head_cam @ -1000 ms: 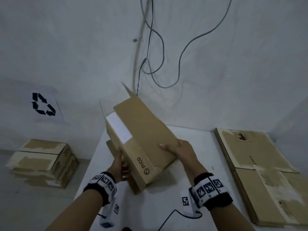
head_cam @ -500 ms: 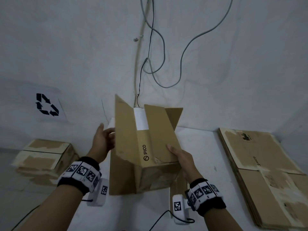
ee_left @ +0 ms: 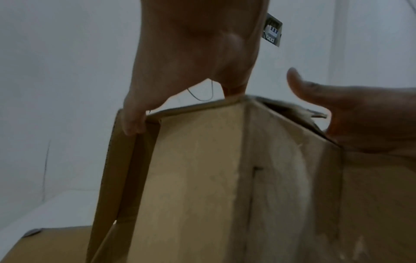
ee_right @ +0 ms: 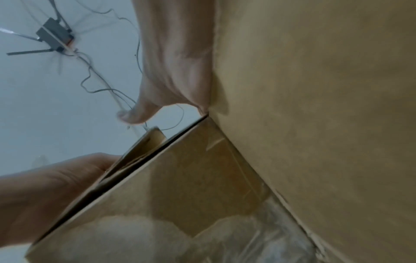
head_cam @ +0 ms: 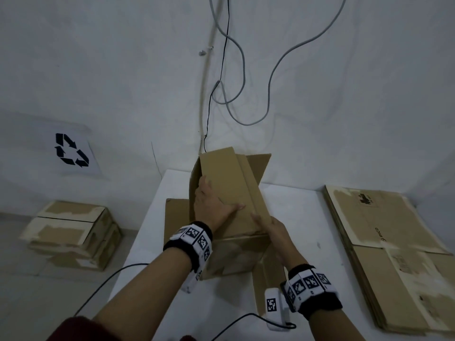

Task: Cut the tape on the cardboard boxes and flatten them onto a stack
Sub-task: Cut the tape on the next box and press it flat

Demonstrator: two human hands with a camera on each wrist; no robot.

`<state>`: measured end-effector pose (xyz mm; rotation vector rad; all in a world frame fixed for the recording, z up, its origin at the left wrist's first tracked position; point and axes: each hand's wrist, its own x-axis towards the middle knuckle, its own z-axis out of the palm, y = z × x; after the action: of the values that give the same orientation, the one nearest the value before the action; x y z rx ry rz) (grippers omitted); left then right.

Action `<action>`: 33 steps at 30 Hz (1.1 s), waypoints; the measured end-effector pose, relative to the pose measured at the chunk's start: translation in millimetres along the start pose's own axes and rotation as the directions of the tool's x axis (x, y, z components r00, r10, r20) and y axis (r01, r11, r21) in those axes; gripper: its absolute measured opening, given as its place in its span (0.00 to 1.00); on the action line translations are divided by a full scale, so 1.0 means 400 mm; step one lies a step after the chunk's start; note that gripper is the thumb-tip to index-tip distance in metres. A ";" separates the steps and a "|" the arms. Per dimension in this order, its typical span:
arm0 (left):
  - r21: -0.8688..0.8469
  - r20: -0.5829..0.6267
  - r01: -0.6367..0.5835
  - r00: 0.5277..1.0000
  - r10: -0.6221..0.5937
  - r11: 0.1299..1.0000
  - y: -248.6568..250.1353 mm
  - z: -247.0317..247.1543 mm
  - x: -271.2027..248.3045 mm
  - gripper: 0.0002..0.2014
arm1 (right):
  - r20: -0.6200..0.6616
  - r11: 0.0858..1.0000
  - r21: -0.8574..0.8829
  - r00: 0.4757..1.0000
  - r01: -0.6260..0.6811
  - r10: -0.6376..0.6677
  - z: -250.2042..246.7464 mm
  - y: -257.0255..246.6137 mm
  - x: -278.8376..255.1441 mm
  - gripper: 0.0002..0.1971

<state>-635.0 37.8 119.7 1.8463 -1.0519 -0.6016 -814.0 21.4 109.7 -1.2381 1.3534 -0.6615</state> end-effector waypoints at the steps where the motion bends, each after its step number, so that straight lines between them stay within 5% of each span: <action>1: -0.055 0.026 0.020 0.999 -0.019 0.998 -0.003 -0.002 0.006 0.66 | 0.007 1.000 0.002 1.000 0.009 -0.009 -0.002 0.003 0.002 0.54; 5: -0.175 0.142 0.110 0.986 -0.086 0.978 -0.038 -0.024 0.017 0.68 | -0.013 0.998 0.057 1.000 0.024 -0.024 0.004 0.005 -0.002 0.45; 8: -0.107 0.145 0.072 0.988 -0.056 0.992 -0.071 -0.066 -0.006 0.62 | -0.034 0.994 0.106 0.999 0.038 -0.034 0.006 0.001 -0.005 0.37; 11: 0.316 0.056 0.010 0.998 -0.029 0.949 -0.103 -0.124 -0.036 0.45 | -0.018 0.989 0.144 0.999 0.037 -0.035 0.007 -0.007 0.001 0.30; 13: 0.635 0.025 -0.034 0.999 0.024 0.772 -0.111 -0.152 -0.053 0.41 | -0.006 0.985 0.169 0.999 0.038 -0.038 0.011 -0.018 0.004 0.27; 15: 0.733 0.045 -0.050 0.999 0.025 0.678 -0.105 -0.154 -0.080 0.37 | 0.000 0.984 0.173 1.000 0.029 -0.030 0.018 -0.028 0.012 0.26; 18: 0.514 0.153 0.024 0.981 -0.119 0.857 -0.098 -0.109 -0.132 0.32 | -0.002 0.984 0.177 1.000 0.031 -0.031 0.037 -0.040 0.029 0.32; 20: 0.262 0.175 0.030 0.981 -0.078 0.964 -0.102 -0.066 -0.163 0.35 | 0.001 0.988 0.150 0.999 0.042 -0.043 0.056 -0.047 0.046 0.39; 23: 0.434 0.101 -0.062 0.995 0.020 0.899 -0.089 -0.036 -0.162 0.44 | -0.030 0.996 0.009 0.996 0.087 -0.086 0.075 -0.065 0.052 0.43; 25: 0.505 0.080 -0.075 0.996 0.039 0.860 -0.066 -0.047 -0.149 0.34 | -0.029 0.989 -0.076 0.991 0.128 -0.131 0.063 -0.070 0.056 0.51; 27: 0.369 0.008 -0.066 0.998 0.068 0.927 -0.060 -0.068 -0.133 0.21 | 0.049 0.966 -0.174 0.981 0.192 -0.186 0.031 -0.065 0.052 0.56; 31: 0.244 -0.057 -0.045 0.997 0.061 0.969 -0.060 -0.100 -0.128 0.18 | 0.277 0.838 -0.450 0.941 0.308 -0.197 -0.021 -0.048 0.041 0.53; 33: 0.283 -0.026 -0.024 0.999 0.033 0.959 -0.051 -0.105 -0.124 0.21 | 0.221 0.808 -0.498 0.947 0.316 -0.234 -0.023 -0.036 0.046 0.45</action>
<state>-620.8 104.5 120.7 2.0753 -1.1914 -0.4202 -815.1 -1.9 118.2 -1.9221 1.2790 -0.3839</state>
